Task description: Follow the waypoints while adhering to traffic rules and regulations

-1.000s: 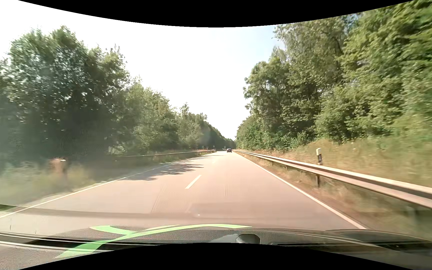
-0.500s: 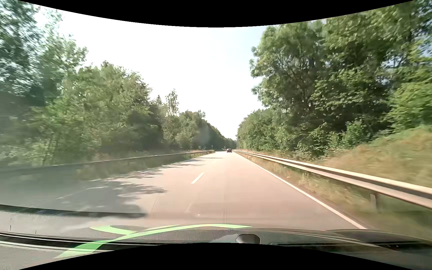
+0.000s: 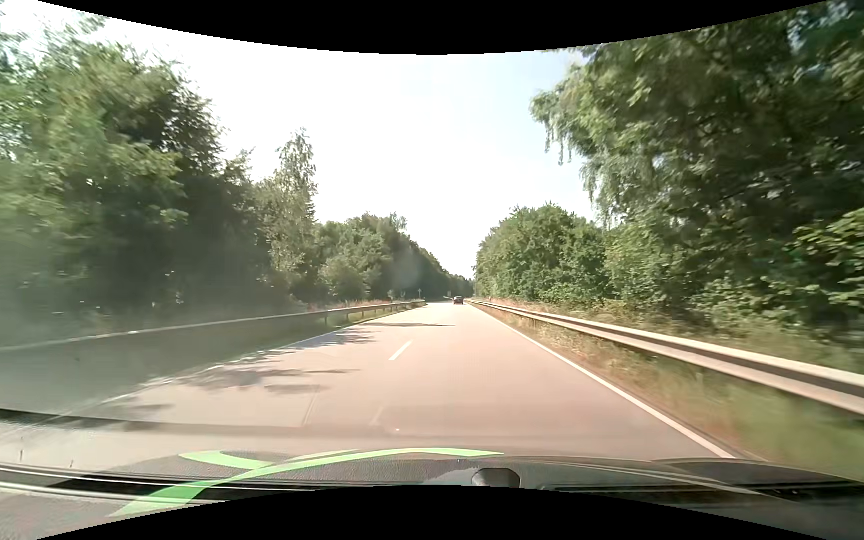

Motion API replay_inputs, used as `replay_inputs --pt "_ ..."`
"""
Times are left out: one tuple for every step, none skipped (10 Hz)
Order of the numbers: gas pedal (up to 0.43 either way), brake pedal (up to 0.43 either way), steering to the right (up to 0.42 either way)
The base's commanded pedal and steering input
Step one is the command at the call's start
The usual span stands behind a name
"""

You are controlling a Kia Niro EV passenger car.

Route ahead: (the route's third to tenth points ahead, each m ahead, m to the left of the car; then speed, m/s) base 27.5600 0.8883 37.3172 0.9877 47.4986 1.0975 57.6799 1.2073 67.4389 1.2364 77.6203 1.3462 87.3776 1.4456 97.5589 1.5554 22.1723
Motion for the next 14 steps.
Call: replay_inputs --pt "0.311 0.000 -0.003" --pt "0.331 0.000 -0.003" --pt "0.331 0.000 -0.003" --pt "0.331 0.000 -0.003" --pt "0.319 0.000 -0.003" --pt "0.280 0.000 -0.003" --pt "0.268 0.000 -0.003" --pt "0.268 0.000 -0.003" --pt "0.280 0.000 -0.003" --pt "0.299 0.000 -0.003" --pt "0.319 0.000 -0.003" --pt "0.331 0.000 -0.002" --pt "0.331 0.000 -0.002" --pt "0.339 0.000 -0.002"
